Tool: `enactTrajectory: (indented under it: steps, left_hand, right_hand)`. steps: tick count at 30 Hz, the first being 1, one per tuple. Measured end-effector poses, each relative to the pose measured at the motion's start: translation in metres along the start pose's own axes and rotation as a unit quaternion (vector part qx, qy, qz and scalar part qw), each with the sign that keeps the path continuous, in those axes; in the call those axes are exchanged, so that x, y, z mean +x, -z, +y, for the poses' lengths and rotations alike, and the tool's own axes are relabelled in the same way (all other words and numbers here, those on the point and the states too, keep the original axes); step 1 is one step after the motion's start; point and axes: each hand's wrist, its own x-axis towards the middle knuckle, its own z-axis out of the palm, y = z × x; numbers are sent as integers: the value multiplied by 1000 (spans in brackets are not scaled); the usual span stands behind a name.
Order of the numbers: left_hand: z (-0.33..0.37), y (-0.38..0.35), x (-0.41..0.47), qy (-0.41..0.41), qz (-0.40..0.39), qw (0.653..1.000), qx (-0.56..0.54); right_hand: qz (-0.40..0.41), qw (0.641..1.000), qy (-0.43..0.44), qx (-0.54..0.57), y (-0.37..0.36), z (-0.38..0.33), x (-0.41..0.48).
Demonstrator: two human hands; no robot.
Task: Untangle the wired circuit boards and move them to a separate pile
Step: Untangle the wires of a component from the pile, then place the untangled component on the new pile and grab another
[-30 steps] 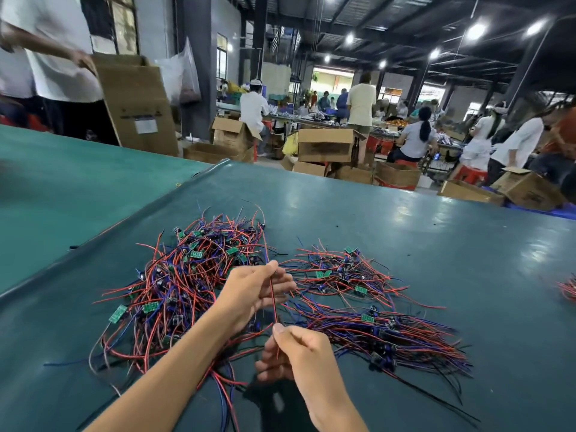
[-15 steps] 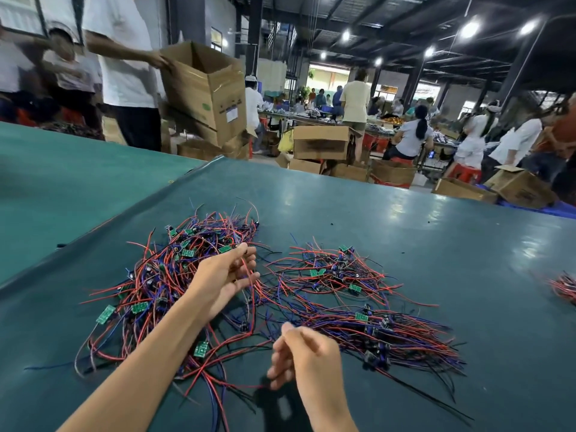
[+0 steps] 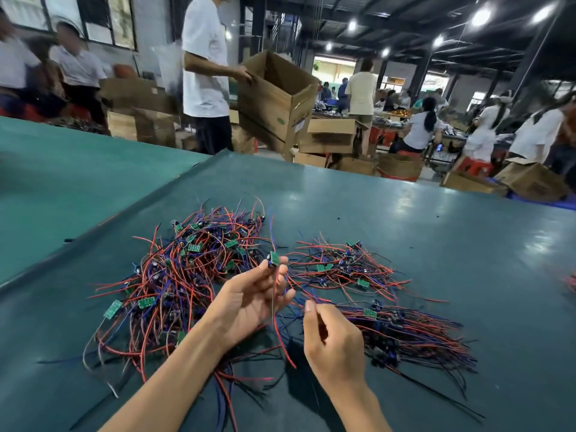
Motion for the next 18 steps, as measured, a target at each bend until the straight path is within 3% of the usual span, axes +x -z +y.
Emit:
enactTrajectory:
  steps: [12,18]
  left_hand:
    - [-11,-5,-9,8,1,998,68]
    - [-14,-8,-8,-10,12,996,87]
  right_hand:
    - [-31,998,-45,28,0,7,1]
    - [0,987,-101,126,5,4,4]
